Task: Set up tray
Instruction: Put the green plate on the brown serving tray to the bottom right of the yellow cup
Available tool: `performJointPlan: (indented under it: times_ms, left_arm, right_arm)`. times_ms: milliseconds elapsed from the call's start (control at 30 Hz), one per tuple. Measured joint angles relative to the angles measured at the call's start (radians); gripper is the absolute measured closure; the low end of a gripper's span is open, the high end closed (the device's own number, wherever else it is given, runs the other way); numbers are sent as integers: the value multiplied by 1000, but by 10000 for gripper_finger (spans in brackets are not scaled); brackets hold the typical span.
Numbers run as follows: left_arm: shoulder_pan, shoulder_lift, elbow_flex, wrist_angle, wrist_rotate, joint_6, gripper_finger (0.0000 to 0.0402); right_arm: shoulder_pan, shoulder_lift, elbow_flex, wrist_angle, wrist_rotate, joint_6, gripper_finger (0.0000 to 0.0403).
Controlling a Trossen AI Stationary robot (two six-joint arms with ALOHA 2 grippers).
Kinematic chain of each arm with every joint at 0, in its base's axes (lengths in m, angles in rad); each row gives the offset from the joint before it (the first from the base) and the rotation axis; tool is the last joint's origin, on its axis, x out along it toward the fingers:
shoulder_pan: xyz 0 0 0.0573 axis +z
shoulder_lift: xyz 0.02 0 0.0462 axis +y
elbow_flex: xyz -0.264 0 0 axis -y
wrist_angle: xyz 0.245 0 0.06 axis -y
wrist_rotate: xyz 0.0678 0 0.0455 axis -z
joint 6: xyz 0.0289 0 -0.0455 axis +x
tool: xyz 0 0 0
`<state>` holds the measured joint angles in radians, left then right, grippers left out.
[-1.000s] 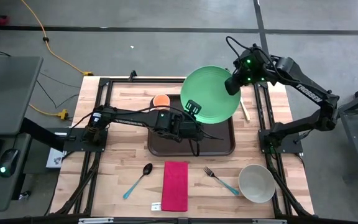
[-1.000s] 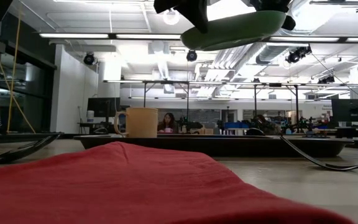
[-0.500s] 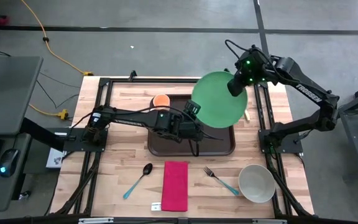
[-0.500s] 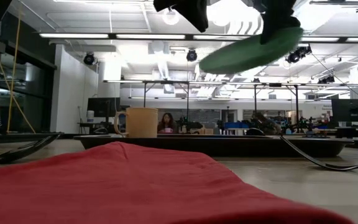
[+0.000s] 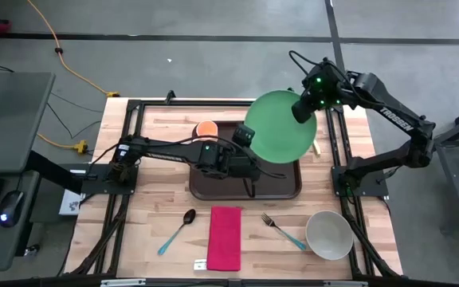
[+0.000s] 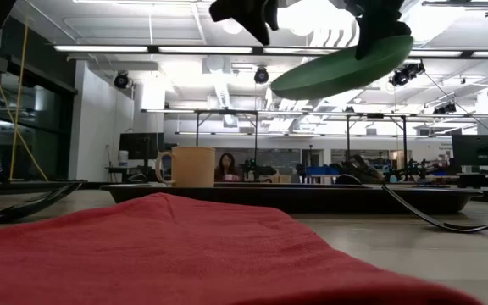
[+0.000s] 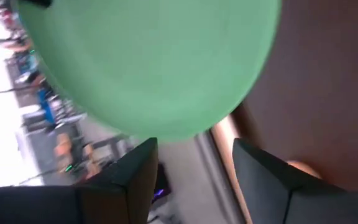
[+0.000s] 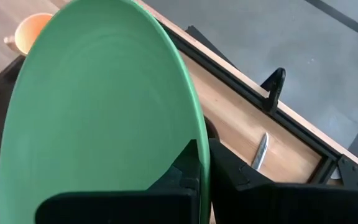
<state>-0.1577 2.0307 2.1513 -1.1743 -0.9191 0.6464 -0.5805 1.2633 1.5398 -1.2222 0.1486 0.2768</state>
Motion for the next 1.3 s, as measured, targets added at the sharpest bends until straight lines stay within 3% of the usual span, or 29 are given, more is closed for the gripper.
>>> performJointPlan:
  times_ms: [133,467,733,967,1300]
  left_arm:
    - [0,-11,5,-71,-67,-69,161]
    - [1,-96,110,-410,12,-490,174]
    - [0,-227,114,-395,164,-624,172]
    - [0,-341,113,-397,224,-745,172]
    - [0,-446,113,-397,315,-790,172]
  right_arm:
    - [-10,0,0,-2,-2,2,402]
    - [-37,0,0,6,-29,-3,402]
    - [-37,0,0,17,-39,-8,402]
    - [-37,0,0,23,-44,-9,403]
    - [-37,0,0,23,-43,12,403]
